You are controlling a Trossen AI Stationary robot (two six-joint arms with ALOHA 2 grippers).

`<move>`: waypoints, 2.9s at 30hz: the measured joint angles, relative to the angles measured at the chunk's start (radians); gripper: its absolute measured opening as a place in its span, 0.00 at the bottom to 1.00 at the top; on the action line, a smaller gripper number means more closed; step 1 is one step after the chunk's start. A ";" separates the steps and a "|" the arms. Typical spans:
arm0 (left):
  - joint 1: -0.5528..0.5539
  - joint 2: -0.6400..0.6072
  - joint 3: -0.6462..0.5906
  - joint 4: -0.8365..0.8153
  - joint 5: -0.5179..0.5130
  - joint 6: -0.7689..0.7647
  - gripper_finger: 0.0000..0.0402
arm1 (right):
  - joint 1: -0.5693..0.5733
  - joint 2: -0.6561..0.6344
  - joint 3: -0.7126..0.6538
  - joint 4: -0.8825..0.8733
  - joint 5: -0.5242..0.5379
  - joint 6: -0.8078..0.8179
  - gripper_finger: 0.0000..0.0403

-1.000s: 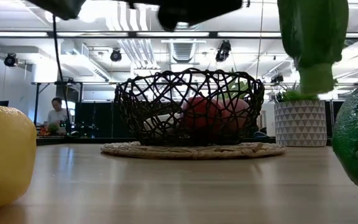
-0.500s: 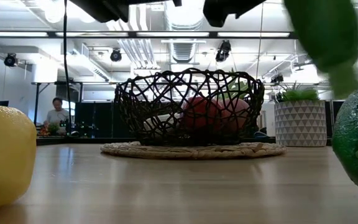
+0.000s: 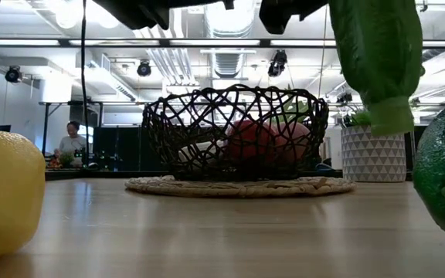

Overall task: Build produce basket
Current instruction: Put the green leaf lettuce into the black mesh basket

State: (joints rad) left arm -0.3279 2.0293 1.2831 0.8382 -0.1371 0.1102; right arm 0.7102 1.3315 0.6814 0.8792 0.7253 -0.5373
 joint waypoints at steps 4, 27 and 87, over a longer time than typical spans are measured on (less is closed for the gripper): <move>0.001 0.000 0.000 -0.003 0.002 0.000 0.62 | -0.008 0.036 0.028 -0.007 0.000 -0.003 0.06; -0.022 -0.111 0.001 -0.482 -0.285 0.005 0.08 | 0.148 -0.135 0.083 -0.321 0.009 0.117 0.45; 0.486 -0.254 -0.097 -0.842 -0.216 -0.314 0.26 | 0.374 -0.035 0.042 -0.457 0.332 0.383 0.23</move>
State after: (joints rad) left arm 0.1585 1.7752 1.1866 -0.0040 -0.3527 -0.2039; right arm 1.0843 1.2963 0.7231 0.4222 1.0571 -0.1539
